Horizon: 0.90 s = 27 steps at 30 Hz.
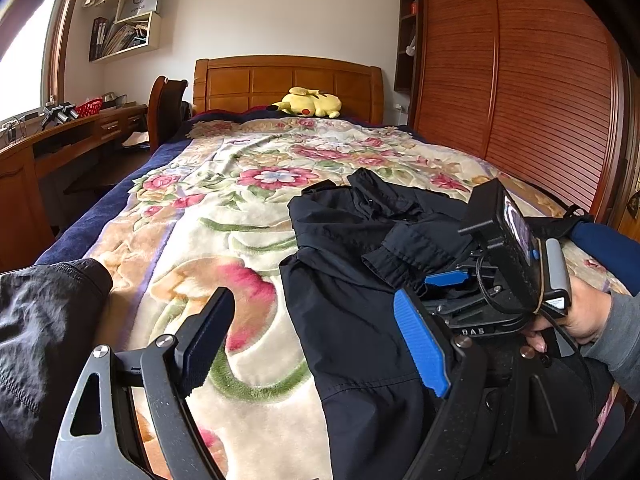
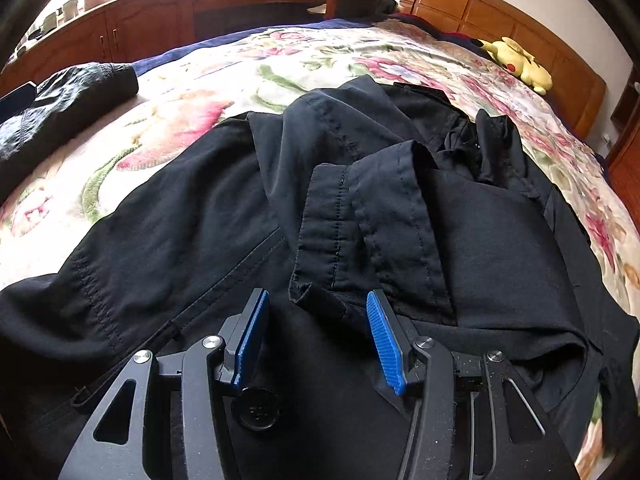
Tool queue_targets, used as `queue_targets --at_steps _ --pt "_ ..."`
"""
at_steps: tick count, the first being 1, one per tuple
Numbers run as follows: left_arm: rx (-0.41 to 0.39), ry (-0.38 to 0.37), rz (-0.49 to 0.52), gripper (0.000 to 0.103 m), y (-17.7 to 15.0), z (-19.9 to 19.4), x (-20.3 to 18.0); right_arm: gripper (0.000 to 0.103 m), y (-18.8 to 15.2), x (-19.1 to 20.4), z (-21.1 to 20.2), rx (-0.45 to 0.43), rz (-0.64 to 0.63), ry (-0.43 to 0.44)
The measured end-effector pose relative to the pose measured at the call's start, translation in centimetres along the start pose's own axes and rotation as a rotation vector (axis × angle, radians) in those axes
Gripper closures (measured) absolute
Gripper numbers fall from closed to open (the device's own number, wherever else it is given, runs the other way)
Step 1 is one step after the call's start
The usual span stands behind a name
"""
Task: Fold large clothes
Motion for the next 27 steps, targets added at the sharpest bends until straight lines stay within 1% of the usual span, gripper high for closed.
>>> queue_targets --at_steps 2,3,6,13,18,23,27 --pt "-0.001 0.0 0.001 0.021 0.0 0.0 0.0 0.076 0.6 0.0 0.3 0.005 -0.01 -0.031" --pt "-0.001 0.0 0.0 0.021 0.0 0.0 0.0 0.082 0.7 -0.1 0.1 0.006 -0.007 -0.028" --pt "-0.001 -0.002 0.005 0.021 -0.1 0.1 -0.1 0.09 1.4 -1.2 -1.0 -0.027 0.017 -0.044" --pt "-0.014 -0.011 0.003 0.021 0.1 -0.1 -0.6 0.093 3.1 -4.2 -6.2 -0.177 0.1 -0.106" --pt "-0.033 -0.03 0.013 0.021 0.5 -0.5 -1.7 0.093 2.8 -6.4 -10.3 -0.262 0.167 -0.164" --pt "-0.037 -0.053 0.036 0.021 0.7 -0.7 -3.4 0.093 1.1 -7.7 -13.3 -0.291 0.222 -0.211" --pt "-0.042 -0.08 0.04 0.021 0.9 -0.7 -4.9 0.093 -0.7 -8.3 -15.2 -0.296 0.262 -0.248"
Point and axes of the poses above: each gripper's, at about its wrist camera, not at the fingertips, and z roughly the way its jaws point, x to its left, y to its top, the point moved 9 cm from there along z, roughly the way its jaws point, and after that the axes turned 10 degrees about -x, right-handed, at the moved point
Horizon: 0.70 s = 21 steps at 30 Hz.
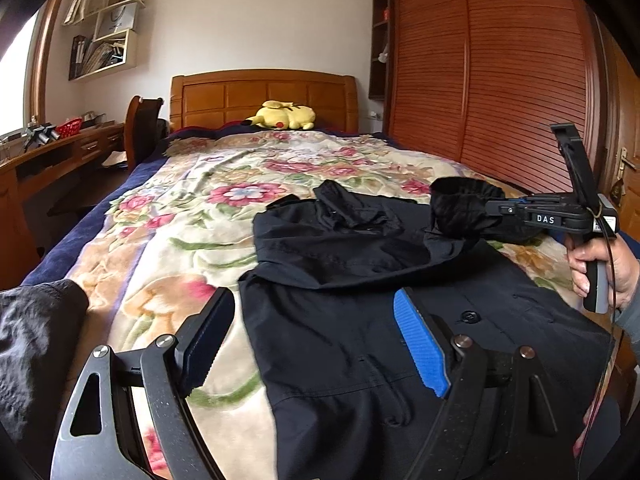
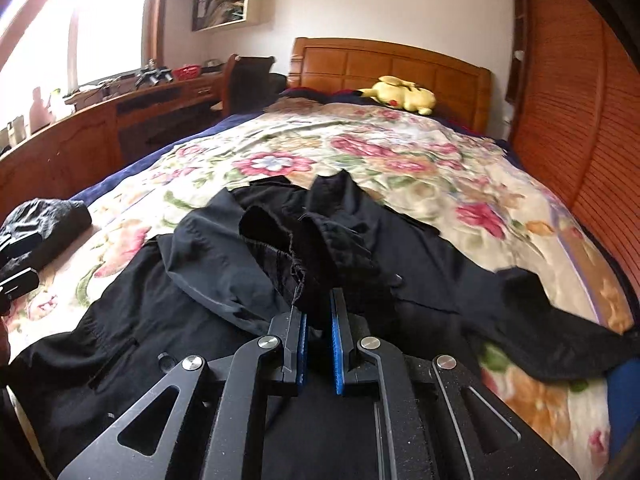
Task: Fold large clothes
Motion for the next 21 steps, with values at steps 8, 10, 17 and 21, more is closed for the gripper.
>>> queue_targets --at_steps 8,10,17,21 --pt "-0.002 -0.042 0.019 0.02 0.3 0.5 -3.3 0.093 -1.5 -5.2 -4.0 0.02 0.149 -0.073" --pt "-0.001 -0.046 0.029 0.021 0.2 0.6 -3.9 0.088 -2.6 -6.0 -5.2 0.04 0.141 -0.103" --pt "0.004 -0.044 0.064 0.02 0.1 0.9 -5.4 0.072 -5.6 -7.8 -8.3 0.09 0.117 -0.191" --pt "-0.001 -0.04 0.078 0.021 0.2 1.1 -6.0 0.057 -4.8 -8.0 -9.9 0.059 0.139 -0.193"
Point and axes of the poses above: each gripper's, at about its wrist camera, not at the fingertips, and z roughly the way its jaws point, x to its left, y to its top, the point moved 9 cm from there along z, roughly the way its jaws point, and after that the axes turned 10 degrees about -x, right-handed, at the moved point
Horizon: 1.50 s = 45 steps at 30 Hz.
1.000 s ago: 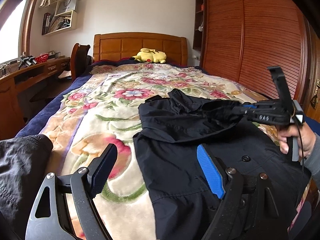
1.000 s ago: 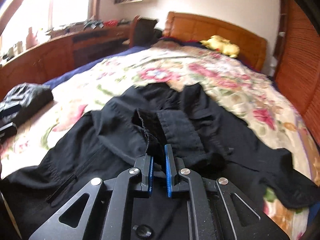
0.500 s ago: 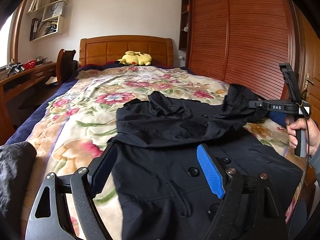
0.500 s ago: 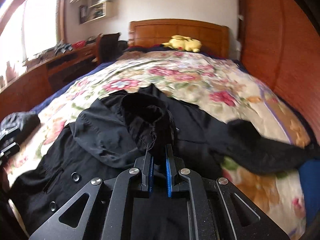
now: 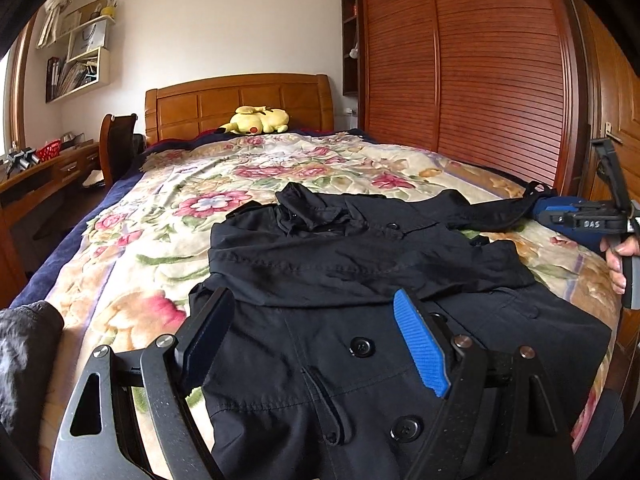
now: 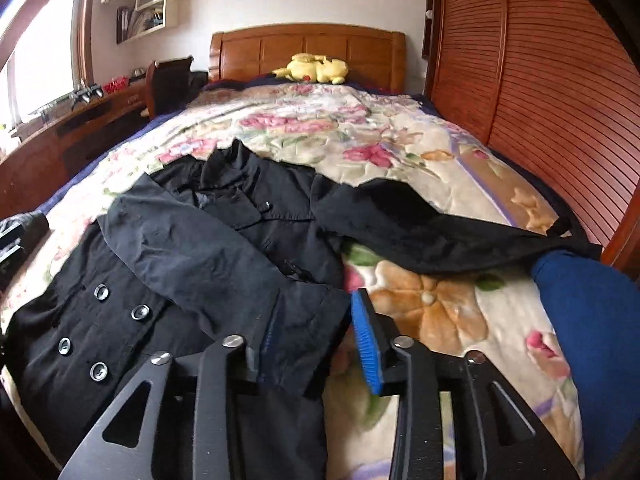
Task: Fold large clothes
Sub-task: 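Reach the right gripper to the other sleeve cuff and grasp it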
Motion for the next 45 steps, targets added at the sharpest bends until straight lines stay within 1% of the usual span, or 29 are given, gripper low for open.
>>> queue_targets --at_steps 2,4,7,10,14,17,19,21,23,25,27,29,33,37,40,42,44,45 --pt "-0.002 -0.008 -0.009 0.021 0.2 0.3 -0.4 0.052 0.3 -0.2 -0.3 -0.024 0.001 -0.008" --pt "-0.007 -0.014 -0.009 0.02 0.4 0.5 -0.8 0.048 -0.2 -1.4 -0.3 -0.034 0.004 -0.023" --pt "-0.015 -0.018 0.001 0.02 0.7 1.1 -1.5 0.048 -0.3 -2.3 0.3 -0.046 0.005 -0.037" --pt "-0.01 -0.021 0.009 0.02 0.9 1.8 -2.2 0.048 -0.1 -4.1 0.8 -0.053 0.029 -0.046" --pt "-0.008 -0.021 0.027 0.02 1.5 2.9 -3.1 0.048 0.5 -7.0 1.8 -0.053 0.045 -0.087" --pt "-0.008 -0.068 0.014 0.02 2.4 4.1 -4.5 0.048 1.4 -9.6 2.2 -0.052 0.034 -0.131" --pt "-0.01 -0.099 0.009 0.015 3.2 4.8 -5.6 0.048 2.3 -11.9 2.2 -0.058 0.041 -0.165" --pt "-0.018 -0.116 0.013 0.014 3.9 5.3 -6.5 0.048 3.4 -13.8 2.2 -0.063 0.049 -0.192" --pt "-0.024 -0.138 0.019 0.011 4.6 5.8 -7.4 0.048 4.4 -16.0 2.1 -0.065 0.071 -0.221" --pt "-0.027 -0.159 0.019 0.006 5.0 6.4 -8.3 0.048 5.4 -18.2 2.2 -0.068 0.075 -0.256" --pt "-0.025 -0.177 0.022 0.004 5.0 7.0 -9.1 0.048 6.1 -20.6 2.6 -0.071 0.096 -0.295" --pt "-0.017 -0.188 0.022 0.003 4.6 7.7 -9.7 0.048 6.2 -22.5 4.2 -0.047 0.109 -0.326" --pt "0.023 -0.186 0.029 0.002 3.1 9.0 -10.2 0.048 4.6 -27.2 7.4 0.035 0.162 -0.416" --pt "0.053 -0.189 0.028 0.002 1.6 9.8 -10.2 0.048 2.7 -31.5 10.5 0.106 0.234 -0.473" --pt "0.08 -0.193 0.014 0.002 0.7 10.4 -10.2 0.048 1.2 -33.5 12.3 0.154 0.274 -0.511" --pt "0.102 -0.198 0.005 0.002 0.1 10.7 -10.2 0.048 0.5 -34.2 13.3 0.182 0.304 -0.508" --pt "0.114 -0.189 0.017 0.002 -0.3 10.9 -10.2 0.048 0.6 -34.4 14.3 0.205 0.294 -0.517" --pt "0.115 -0.184 0.022 0.002 -0.5 10.9 -10.1 0.053 0.7 -34.4 14.7 0.214 0.277 -0.527"
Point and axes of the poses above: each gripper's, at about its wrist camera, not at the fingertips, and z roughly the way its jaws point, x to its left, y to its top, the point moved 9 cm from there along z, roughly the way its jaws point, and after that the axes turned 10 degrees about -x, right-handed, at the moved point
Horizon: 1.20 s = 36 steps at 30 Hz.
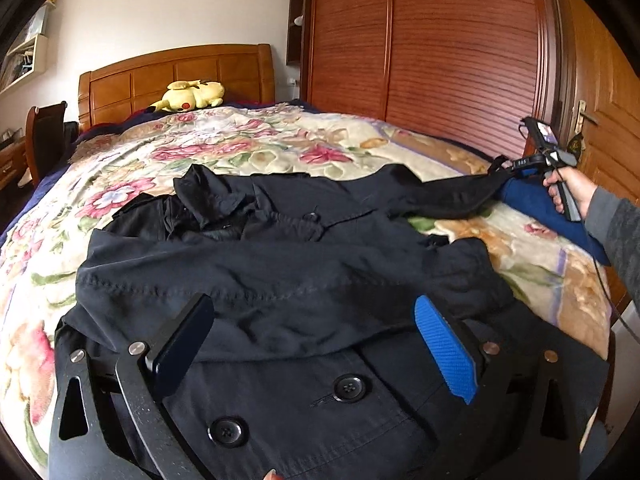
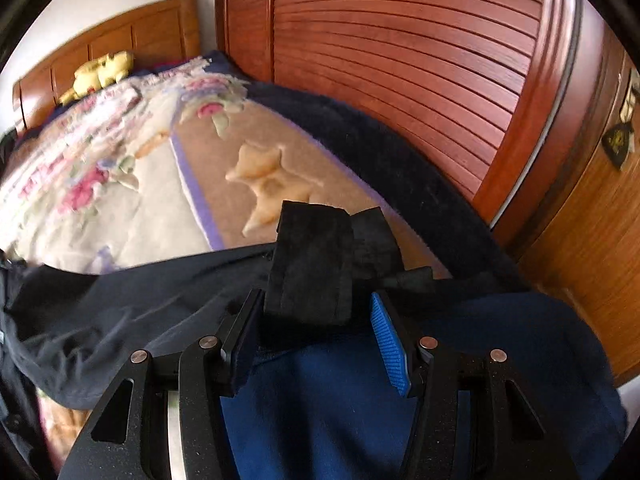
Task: Fold large clothes
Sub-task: 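Reach the right gripper to the other sleeve cuff and grasp it, then lift the sleeve and fold it across the coat body, then open the right gripper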
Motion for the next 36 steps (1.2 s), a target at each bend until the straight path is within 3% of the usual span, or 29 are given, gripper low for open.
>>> queue_targets --at_steps 1,3,5,13,20,27,36 --pt "0.0 0.003 0.003 0.002 0.0 0.0 0.0 0.06 0.1 0.2 -0.1 0.0 -0.015 -0.006" --pt "-0.001 0.003 0.0 0.002 -0.1 -0.3 -0.1 0.085 0.3 1.3 0.0 0.006 -0.051 -0.003" --pt "-0.002 0.005 -0.005 0.002 -0.1 -0.5 0.1 0.093 0.6 1.7 -0.8 -0.026 -0.077 -0.003" --pt "-0.029 0.02 -0.032 0.002 1.1 -2.5 1.9 0.095 4.0 8.5 -7.7 -0.194 -0.161 0.115" --pt "-0.024 0.075 -0.014 0.002 1.2 -4.4 4.2 0.096 5.1 18.9 -16.1 -0.316 -0.29 0.294" --pt "-0.043 0.117 -0.016 0.002 1.4 -6.7 6.9 0.096 2.1 30.9 -22.7 -0.37 -0.425 0.514" --pt "-0.066 0.191 -0.042 0.002 1.6 -9.7 11.6 0.096 -3.4 41.0 -29.2 -0.388 -0.515 0.769"
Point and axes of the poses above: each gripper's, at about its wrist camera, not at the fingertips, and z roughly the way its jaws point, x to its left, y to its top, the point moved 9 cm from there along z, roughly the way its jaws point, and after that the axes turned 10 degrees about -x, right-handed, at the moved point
